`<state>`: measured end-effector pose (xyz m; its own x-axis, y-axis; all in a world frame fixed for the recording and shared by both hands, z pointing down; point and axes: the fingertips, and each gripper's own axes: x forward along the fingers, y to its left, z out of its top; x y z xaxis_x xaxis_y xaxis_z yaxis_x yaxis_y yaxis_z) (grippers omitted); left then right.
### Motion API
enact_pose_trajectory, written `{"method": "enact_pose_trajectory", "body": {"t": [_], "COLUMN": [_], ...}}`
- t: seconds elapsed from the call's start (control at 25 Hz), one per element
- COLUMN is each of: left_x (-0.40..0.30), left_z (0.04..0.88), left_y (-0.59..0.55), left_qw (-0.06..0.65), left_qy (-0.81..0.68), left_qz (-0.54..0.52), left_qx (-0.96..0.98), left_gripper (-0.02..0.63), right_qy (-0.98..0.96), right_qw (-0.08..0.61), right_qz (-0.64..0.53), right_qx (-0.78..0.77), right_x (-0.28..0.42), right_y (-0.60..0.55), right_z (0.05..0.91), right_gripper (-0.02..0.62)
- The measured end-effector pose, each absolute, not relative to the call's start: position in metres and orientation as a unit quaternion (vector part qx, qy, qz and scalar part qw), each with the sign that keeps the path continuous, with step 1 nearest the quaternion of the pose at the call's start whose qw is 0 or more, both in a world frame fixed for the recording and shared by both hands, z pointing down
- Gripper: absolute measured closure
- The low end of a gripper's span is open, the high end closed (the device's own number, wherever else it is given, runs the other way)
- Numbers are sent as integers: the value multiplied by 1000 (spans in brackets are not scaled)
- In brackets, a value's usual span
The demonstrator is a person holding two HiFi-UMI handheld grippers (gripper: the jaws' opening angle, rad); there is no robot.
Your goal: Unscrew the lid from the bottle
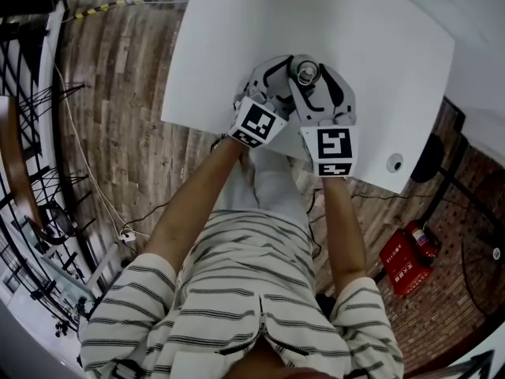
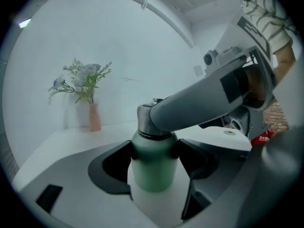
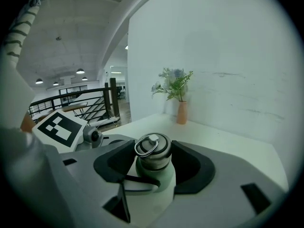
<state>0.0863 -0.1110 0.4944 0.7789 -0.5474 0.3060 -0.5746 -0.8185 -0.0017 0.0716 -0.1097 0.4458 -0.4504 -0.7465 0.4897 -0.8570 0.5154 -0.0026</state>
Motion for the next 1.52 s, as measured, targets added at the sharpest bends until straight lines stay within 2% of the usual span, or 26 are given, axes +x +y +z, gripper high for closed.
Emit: {"method": "enact_pose_trajectory", "body": {"t": [0.36,0.8,1.16,1.52], "left_x": [86,87,87,86], "left_z": [494,494,495,496], "left_y": [-111,-112,-112,-110], "left_qw": [47,43,40,38], "left_qy": [-297,-297,-297,-296], "left_qz": [148,151,154,156], "left_qx": [942,942,942,942], "left_gripper": [291,291,291,291], "right_qy": [-877,-929,-952,-941], "right_qw": [237,283,289,339], "right_qz": [113,52,19,-12], "right_qx": [403,232,102,-12], "right_x": [69,66,67,69], "right_y": [-109,-105,-102,-99], "right_z": [446,444,446,449], "right_gripper": [342,342,341,341]}}
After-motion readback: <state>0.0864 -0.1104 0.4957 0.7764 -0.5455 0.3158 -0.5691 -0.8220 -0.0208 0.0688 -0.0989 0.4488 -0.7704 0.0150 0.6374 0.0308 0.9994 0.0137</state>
